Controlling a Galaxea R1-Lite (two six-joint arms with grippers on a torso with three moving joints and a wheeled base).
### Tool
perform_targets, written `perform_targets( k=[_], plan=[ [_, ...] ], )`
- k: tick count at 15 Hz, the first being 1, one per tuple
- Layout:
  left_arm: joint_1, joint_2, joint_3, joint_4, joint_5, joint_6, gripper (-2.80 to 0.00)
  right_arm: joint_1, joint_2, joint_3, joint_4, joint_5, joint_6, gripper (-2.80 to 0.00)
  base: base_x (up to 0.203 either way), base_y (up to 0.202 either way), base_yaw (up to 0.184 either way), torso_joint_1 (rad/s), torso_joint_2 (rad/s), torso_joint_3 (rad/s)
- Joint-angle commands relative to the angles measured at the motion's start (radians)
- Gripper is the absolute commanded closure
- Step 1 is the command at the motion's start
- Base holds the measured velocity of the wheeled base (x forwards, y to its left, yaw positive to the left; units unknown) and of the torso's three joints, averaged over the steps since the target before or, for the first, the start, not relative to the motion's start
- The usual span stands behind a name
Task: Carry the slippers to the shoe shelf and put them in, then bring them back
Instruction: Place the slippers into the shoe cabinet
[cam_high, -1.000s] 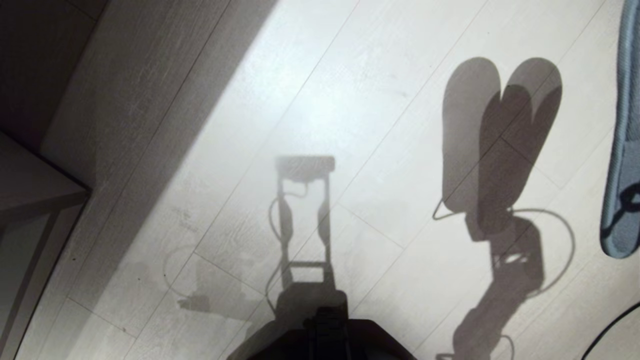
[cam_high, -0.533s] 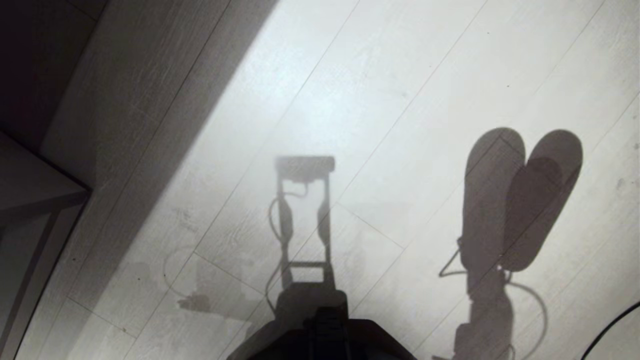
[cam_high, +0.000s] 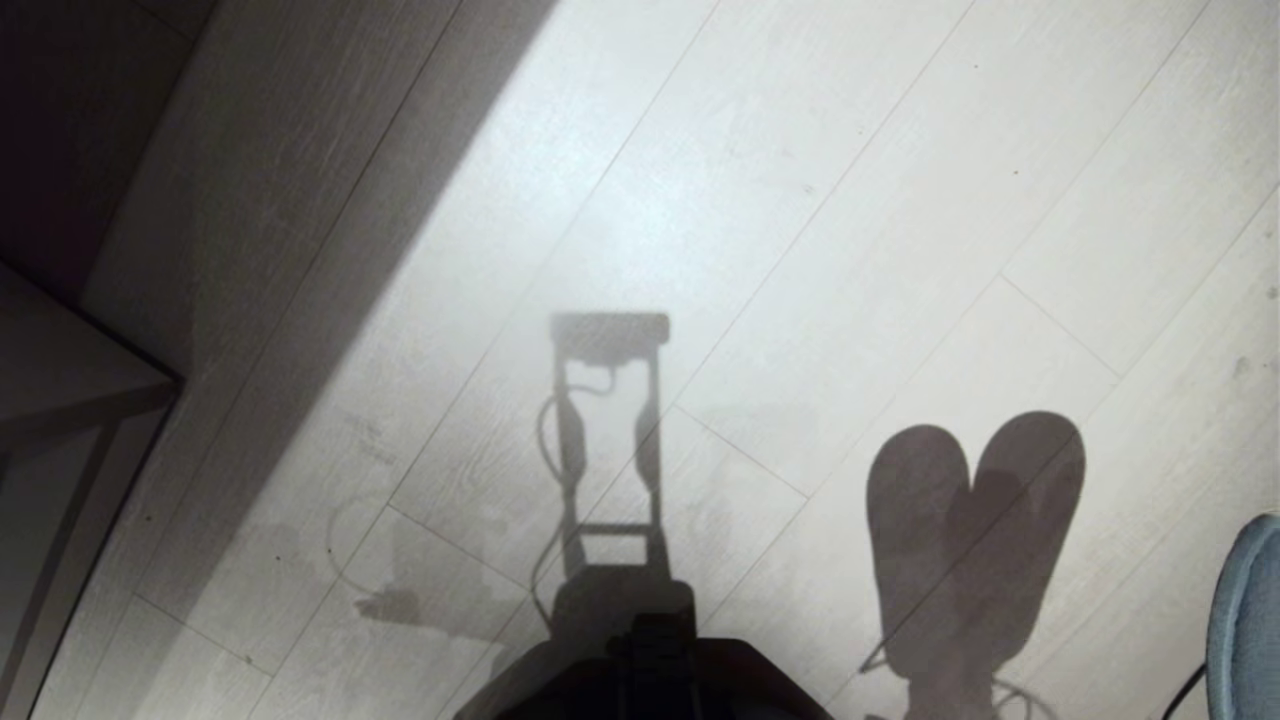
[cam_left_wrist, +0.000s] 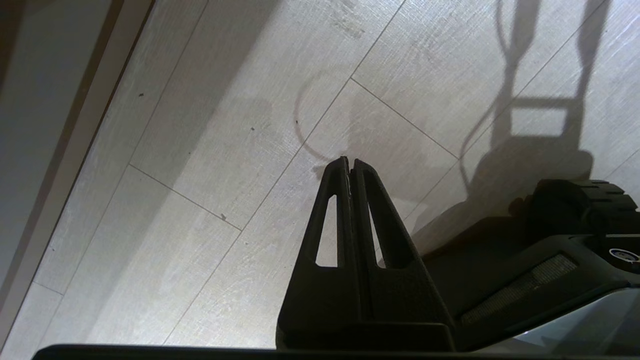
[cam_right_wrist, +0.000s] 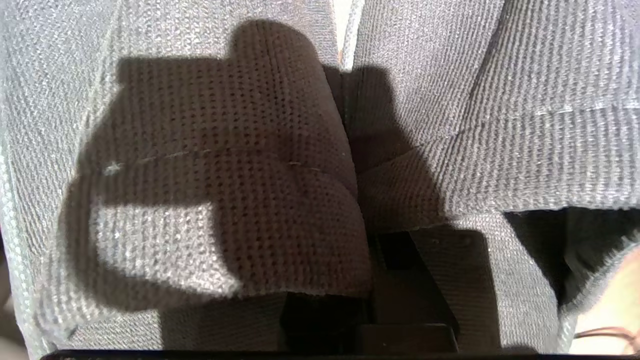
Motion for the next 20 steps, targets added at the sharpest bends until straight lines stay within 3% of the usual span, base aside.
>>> perform_targets(
  k=[1,6,14,20],
  plan=[
    [0.001,0.000,0.000,0.000,0.000,-0.001,0.00,0.004,-0.099,0.005,0.048,0.016,0.004,0.00,0.000,0.000,0.000,0.000,0.00,0.000],
    [0.000,0.000,0.000,0.000,0.000,-0.001,0.00,0.006,-0.088,0.011,0.088,0.094,-0.007,0.00,0.000,0.000,0.000,0.000,0.00,0.000],
    [0.001,0.000,0.000,0.000,0.000,-0.004,0.00,0.006,-0.088,0.011,0.121,0.094,0.013,0.00,0.000,0.000,0.000,0.001,0.00,0.007],
    [0.000,0.000,0.000,0.000,0.000,-0.004,0.00,0.006,-0.088,0.011,0.121,0.094,0.000,0.00,0.000,0.000,0.000,0.002,0.00,0.172]
  ],
)
